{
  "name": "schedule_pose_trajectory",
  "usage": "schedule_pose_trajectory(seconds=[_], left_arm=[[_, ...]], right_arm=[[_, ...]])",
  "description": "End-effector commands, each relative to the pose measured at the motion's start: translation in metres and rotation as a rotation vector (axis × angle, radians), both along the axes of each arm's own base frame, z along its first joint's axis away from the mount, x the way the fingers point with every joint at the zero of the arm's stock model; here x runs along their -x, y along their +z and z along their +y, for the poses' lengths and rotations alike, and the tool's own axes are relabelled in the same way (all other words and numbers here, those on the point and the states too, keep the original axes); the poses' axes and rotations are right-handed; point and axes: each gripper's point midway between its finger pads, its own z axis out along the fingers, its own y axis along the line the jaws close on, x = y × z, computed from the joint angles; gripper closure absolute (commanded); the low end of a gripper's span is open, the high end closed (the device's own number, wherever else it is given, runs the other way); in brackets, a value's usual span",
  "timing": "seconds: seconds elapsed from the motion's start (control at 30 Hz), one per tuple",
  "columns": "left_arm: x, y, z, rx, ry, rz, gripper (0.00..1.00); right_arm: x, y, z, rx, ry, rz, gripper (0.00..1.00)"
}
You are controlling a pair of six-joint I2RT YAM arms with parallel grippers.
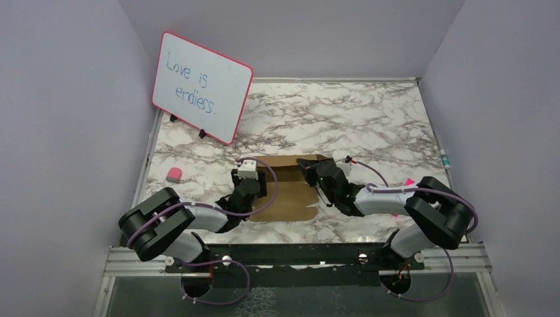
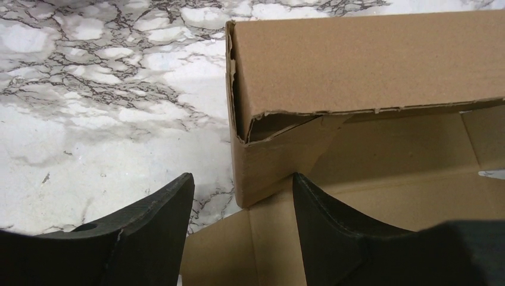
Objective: Fold the paper box
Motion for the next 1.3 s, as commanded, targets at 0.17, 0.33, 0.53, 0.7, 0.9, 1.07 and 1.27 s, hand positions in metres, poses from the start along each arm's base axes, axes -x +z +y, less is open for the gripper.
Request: schedule_pose_trajectory(seconds=[0.17, 0.33, 0.53, 0.7, 0.9, 1.07, 1.27], left_arm=[[-0.008, 0.015, 0.005, 0.037, 0.023, -0.1, 0.41], [-0.014, 0.017, 0.007, 0.034, 0.047, -0.13, 0.44], [-0.023, 0.018, 0.018, 0.025, 0.147, -0.171, 0.56], [-0.03, 0.011, 0.032, -0.014, 0.269, -0.183, 0.66], [-0.033, 0.007, 0.041, -0.049, 0.381, -0.202, 0.69], [-0.036, 0.004, 0.041, -0.061, 0.439, -0.212, 0.72], [-0.042, -0.003, 0.033, -0.046, 0.453, -0.197, 0.76]], right_arm=[[0.009, -0.01, -0.001, -0.005, 0.035, 0.013, 0.99], [0.013, -0.011, 0.005, -0.004, 0.079, 0.016, 0.99], [0.016, -0.013, 0.007, -0.003, 0.098, 0.018, 0.99], [0.016, -0.009, 0.004, 0.024, 0.097, 0.009, 0.99], [0.018, -0.005, 0.0, 0.05, 0.099, 0.007, 0.99], [0.021, -0.006, -0.004, 0.063, 0.096, 0.019, 0.99], [0.024, -0.018, -0.004, 0.078, 0.102, 0.053, 0.99]])
